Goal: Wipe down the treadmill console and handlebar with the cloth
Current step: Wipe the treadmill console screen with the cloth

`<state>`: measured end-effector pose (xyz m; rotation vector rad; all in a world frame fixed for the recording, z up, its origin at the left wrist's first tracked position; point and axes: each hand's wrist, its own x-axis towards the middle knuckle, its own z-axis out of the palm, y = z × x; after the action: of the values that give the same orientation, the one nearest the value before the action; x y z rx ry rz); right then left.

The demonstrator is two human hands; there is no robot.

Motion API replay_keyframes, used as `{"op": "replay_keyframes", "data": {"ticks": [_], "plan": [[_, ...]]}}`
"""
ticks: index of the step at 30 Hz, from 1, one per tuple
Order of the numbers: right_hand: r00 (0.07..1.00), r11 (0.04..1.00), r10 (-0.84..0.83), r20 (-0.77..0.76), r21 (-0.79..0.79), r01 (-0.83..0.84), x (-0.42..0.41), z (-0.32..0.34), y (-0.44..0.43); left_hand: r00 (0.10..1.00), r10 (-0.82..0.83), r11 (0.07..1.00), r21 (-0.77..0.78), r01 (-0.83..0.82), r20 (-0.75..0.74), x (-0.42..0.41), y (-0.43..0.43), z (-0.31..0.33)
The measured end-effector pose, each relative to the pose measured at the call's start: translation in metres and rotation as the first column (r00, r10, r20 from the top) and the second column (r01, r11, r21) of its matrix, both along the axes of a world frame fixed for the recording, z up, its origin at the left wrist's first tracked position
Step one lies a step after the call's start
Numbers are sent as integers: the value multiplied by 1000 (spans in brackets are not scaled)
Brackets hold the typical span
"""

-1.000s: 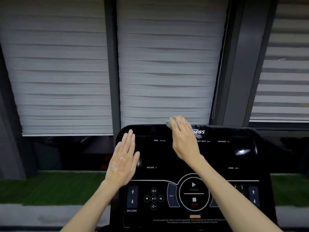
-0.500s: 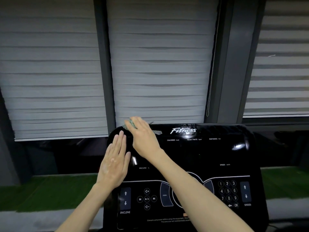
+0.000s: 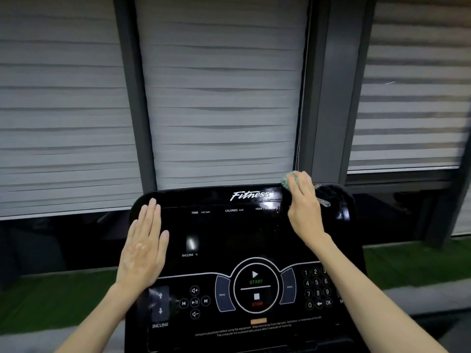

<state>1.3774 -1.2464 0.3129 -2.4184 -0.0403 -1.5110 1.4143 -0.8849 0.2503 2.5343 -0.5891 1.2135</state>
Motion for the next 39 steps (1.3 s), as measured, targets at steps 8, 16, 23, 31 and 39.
{"op": "replay_keyframes", "data": {"ticks": [8, 16, 23, 31, 39], "plan": [[991, 990, 126, -45, -55, -129, 19, -2, 104, 1000, -15, 1000, 6, 16, -23, 2, 4, -1], [967, 952, 230, -110, -182, -247, 19, 10, 85, 1000, -12, 1000, 8, 12, -19, 2, 4, -1], [998, 999, 43, -46, 26, -42, -6, 2, -54, 1000, 1, 998, 65, -2, 18, 2, 1, -2], [991, 963, -136, -14, 232, 136, -22, -8, -93, 1000, 26, 997, 69, -26, -4, 3, -1, -1], [1000, 999, 7, -21, 46, -6, 5, 2, -27, 1000, -5, 998, 57, 5, 8, -3, -19, 13]]}}
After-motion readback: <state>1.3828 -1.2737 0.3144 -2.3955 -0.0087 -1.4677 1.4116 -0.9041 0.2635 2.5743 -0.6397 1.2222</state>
